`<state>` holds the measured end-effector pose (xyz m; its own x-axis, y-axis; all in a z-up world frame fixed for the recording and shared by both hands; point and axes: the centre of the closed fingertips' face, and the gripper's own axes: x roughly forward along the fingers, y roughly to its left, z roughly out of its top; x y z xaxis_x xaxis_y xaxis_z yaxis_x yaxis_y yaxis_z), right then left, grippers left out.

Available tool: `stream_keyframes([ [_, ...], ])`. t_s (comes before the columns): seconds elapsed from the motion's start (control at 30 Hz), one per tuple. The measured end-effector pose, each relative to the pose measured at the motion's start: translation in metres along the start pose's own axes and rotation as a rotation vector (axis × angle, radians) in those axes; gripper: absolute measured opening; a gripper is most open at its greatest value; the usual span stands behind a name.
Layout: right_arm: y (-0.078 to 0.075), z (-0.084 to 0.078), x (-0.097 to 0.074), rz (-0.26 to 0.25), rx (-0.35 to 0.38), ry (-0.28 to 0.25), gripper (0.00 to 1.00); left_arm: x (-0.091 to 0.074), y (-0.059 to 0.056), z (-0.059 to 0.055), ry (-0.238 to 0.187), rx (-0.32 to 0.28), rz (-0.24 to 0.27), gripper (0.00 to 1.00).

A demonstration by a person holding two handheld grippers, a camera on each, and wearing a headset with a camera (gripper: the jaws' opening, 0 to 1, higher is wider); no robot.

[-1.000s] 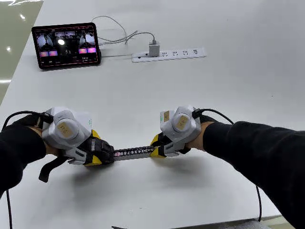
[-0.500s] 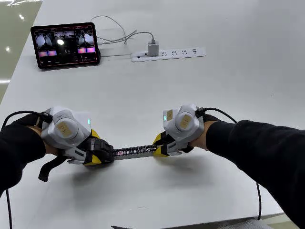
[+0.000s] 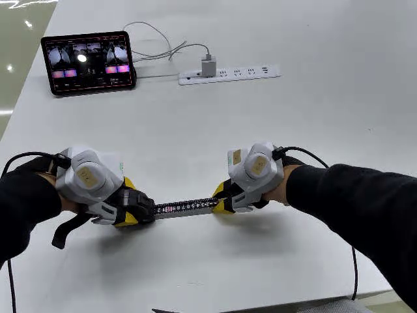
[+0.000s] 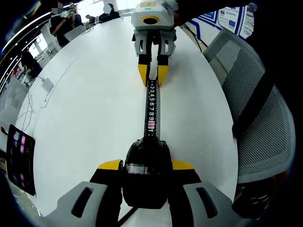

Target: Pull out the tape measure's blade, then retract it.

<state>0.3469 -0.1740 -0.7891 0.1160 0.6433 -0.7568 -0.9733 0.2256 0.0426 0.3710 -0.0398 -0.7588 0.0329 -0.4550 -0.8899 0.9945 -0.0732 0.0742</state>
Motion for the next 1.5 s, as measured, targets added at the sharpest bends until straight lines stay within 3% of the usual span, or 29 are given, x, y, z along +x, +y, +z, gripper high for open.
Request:
stream_keyframes([
  [1.5,-0.005,-0.017,-0.014,-0.007,0.007,0.016,0.08,0.0,0.002,-0.001,0.0,-0.003,0.001,0.31],
])
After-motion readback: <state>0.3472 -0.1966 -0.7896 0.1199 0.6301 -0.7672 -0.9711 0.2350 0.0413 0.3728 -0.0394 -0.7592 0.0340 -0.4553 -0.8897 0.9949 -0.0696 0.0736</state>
